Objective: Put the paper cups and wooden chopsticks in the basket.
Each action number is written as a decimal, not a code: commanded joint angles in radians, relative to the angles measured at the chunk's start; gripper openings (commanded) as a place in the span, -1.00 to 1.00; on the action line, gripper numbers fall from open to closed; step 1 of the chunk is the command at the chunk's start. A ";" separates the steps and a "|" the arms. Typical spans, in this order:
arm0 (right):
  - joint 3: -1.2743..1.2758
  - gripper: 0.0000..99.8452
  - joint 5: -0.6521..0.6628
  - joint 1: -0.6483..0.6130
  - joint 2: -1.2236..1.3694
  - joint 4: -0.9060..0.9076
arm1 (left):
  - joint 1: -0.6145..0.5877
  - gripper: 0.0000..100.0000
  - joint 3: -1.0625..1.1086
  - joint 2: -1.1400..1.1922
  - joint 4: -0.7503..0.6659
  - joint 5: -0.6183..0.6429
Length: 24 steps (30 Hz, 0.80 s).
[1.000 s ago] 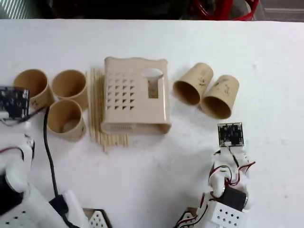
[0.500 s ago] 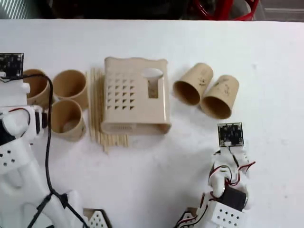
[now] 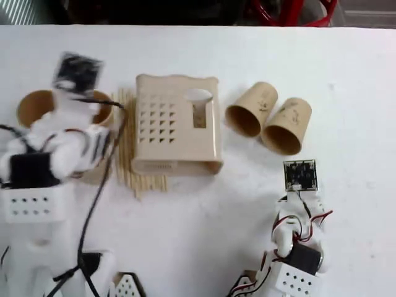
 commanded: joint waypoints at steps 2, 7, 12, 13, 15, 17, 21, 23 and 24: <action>0.009 -0.96 0.002 0.008 -0.004 0.007 | 0.208 -0.64 -0.018 0.062 -0.210 0.014; 0.009 -0.96 0.002 0.008 -0.004 0.007 | 0.340 -0.64 -0.018 0.222 -0.420 0.014; 0.009 -0.96 0.002 0.008 -0.004 0.007 | 0.361 -0.64 -0.014 0.404 -0.611 0.014; 0.009 -0.96 0.002 0.008 -0.004 0.007 | 0.361 -0.64 -0.017 0.438 -0.640 0.014; 0.009 -0.96 0.002 0.008 -0.004 0.007 | 0.377 -0.64 -0.017 0.495 -0.695 0.014; 0.009 -0.96 0.002 0.008 -0.004 0.007 | 0.409 -0.65 -0.018 0.544 -0.736 0.014; 0.009 -0.96 0.002 0.008 -0.004 0.007 | 0.470 -0.74 -0.018 0.638 -0.812 0.014; 0.009 -0.96 0.002 0.008 -0.004 0.007 | 0.483 -0.73 -0.028 0.685 -0.833 0.014; 0.009 -0.96 0.002 0.008 -0.004 0.007 | 0.486 -0.73 -0.043 0.708 -0.830 0.014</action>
